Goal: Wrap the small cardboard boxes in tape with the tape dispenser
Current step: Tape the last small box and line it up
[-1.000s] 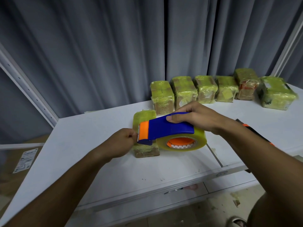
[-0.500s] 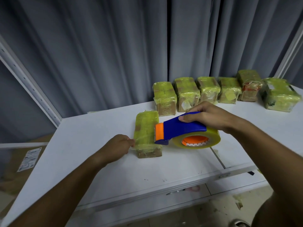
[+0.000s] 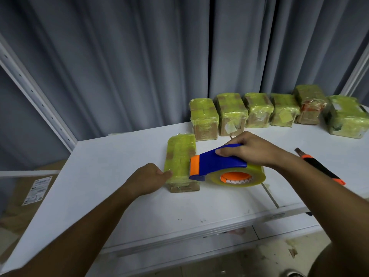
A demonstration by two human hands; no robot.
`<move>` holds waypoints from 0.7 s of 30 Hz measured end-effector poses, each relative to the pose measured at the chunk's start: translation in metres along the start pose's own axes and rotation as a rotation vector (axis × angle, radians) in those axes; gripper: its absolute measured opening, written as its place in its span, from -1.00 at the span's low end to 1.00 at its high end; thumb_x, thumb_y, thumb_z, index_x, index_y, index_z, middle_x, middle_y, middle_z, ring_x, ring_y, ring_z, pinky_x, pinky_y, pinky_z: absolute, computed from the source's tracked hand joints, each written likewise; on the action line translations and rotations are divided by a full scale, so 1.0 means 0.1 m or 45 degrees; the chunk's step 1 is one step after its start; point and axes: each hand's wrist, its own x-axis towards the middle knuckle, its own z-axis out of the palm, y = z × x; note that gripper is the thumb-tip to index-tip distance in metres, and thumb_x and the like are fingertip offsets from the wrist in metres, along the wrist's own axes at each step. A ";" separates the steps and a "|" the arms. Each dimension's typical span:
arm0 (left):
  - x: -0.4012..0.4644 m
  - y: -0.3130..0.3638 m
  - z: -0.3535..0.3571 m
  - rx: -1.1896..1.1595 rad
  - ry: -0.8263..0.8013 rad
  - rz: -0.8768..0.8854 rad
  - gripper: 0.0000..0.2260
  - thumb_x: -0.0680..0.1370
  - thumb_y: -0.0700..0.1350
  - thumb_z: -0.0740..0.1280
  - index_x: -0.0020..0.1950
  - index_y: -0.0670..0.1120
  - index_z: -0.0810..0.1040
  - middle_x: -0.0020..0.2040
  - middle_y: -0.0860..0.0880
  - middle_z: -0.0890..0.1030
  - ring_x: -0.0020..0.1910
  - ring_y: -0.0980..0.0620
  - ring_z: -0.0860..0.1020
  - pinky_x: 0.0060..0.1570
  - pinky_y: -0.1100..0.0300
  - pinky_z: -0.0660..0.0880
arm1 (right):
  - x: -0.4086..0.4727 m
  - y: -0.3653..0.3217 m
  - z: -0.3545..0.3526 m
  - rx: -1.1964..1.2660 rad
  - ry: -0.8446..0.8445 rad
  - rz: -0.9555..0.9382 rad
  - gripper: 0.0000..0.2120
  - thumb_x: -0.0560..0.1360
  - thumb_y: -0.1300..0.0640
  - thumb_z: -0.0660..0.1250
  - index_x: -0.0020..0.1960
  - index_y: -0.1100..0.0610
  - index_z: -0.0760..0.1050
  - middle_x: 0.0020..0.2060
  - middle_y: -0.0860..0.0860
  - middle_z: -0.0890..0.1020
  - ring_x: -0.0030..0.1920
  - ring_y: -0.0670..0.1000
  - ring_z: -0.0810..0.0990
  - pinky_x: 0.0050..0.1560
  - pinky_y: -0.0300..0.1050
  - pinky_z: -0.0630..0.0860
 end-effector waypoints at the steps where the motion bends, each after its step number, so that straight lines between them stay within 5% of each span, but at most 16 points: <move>1: 0.01 0.00 -0.01 -0.005 -0.010 -0.015 -0.47 0.56 0.20 0.28 -0.47 -0.04 0.20 -0.50 0.03 0.22 -0.46 0.01 0.27 -0.33 0.15 0.22 | 0.01 0.01 0.00 0.012 0.000 0.009 -0.72 0.51 -0.13 0.44 -0.07 0.08 0.73 -0.23 -0.05 0.74 -0.19 -0.06 0.69 -0.14 -0.16 0.53; 7: 0.08 0.05 -0.05 -0.037 -0.121 -0.118 -0.50 0.55 0.23 0.29 -0.43 -0.09 0.35 -0.45 -0.01 0.32 -0.47 0.02 0.33 -0.41 0.22 0.28 | 0.04 0.05 0.00 0.021 -0.026 0.040 -0.70 0.52 -0.14 0.43 -0.04 0.09 0.73 -0.20 -0.03 0.75 -0.13 0.01 0.72 0.00 -0.01 0.61; 9: 0.07 0.08 -0.07 -0.040 -0.174 -0.156 -0.48 0.56 0.22 0.28 -0.17 -0.27 0.48 -0.41 -0.03 0.33 -0.47 0.03 0.31 -0.46 0.25 0.27 | 0.03 0.06 0.01 0.008 -0.030 0.042 -0.69 0.52 -0.15 0.43 -0.04 0.09 0.73 -0.20 -0.03 0.75 -0.12 0.01 0.72 0.03 0.01 0.62; 11: 0.08 0.09 -0.09 -0.021 -0.205 -0.175 -0.55 0.56 0.23 0.26 -0.25 -0.13 0.32 -0.39 -0.04 0.33 -0.47 0.03 0.30 -0.46 0.25 0.27 | 0.03 0.08 0.01 0.006 -0.031 0.041 -0.69 0.52 -0.16 0.43 -0.04 0.09 0.73 -0.20 -0.03 0.75 -0.12 0.01 0.72 0.02 0.02 0.62; 12: 0.11 0.08 -0.08 -0.018 -0.226 -0.192 -0.42 0.56 0.23 0.25 -0.06 -0.35 0.45 -0.39 -0.04 0.32 -0.47 0.03 0.29 -0.46 0.25 0.26 | 0.03 0.08 0.01 0.008 -0.031 0.043 -0.69 0.52 -0.16 0.43 -0.05 0.08 0.73 -0.21 -0.03 0.75 -0.13 0.01 0.72 0.01 0.01 0.61; 13: 0.10 0.10 -0.10 0.003 -0.249 -0.187 -0.40 0.56 0.24 0.25 -0.01 -0.37 0.42 -0.40 -0.04 0.31 -0.48 0.03 0.28 -0.47 0.26 0.25 | 0.02 0.08 0.01 0.007 -0.029 0.046 -0.69 0.52 -0.16 0.43 -0.05 0.08 0.73 -0.22 -0.03 0.75 -0.13 0.01 0.72 0.00 0.00 0.61; 16: 0.15 0.11 -0.13 0.062 -0.295 -0.169 -0.51 0.56 0.26 0.24 -0.25 -0.16 0.36 -0.40 -0.05 0.29 -0.49 0.03 0.25 -0.46 0.26 0.22 | 0.01 0.09 0.01 0.005 -0.024 0.053 -0.68 0.52 -0.15 0.42 -0.06 0.10 0.73 -0.22 -0.01 0.74 -0.13 0.02 0.71 0.01 0.01 0.60; 21: 0.14 0.04 -0.20 0.150 -0.398 -0.319 -0.32 0.37 0.54 0.18 -0.10 -0.12 0.36 -0.42 -0.04 0.23 -0.51 0.04 0.19 -0.45 0.24 0.14 | 0.01 0.11 0.00 -0.017 -0.018 0.070 -0.65 0.52 -0.16 0.43 -0.07 0.13 0.73 -0.21 0.02 0.74 -0.12 0.05 0.71 0.06 0.08 0.62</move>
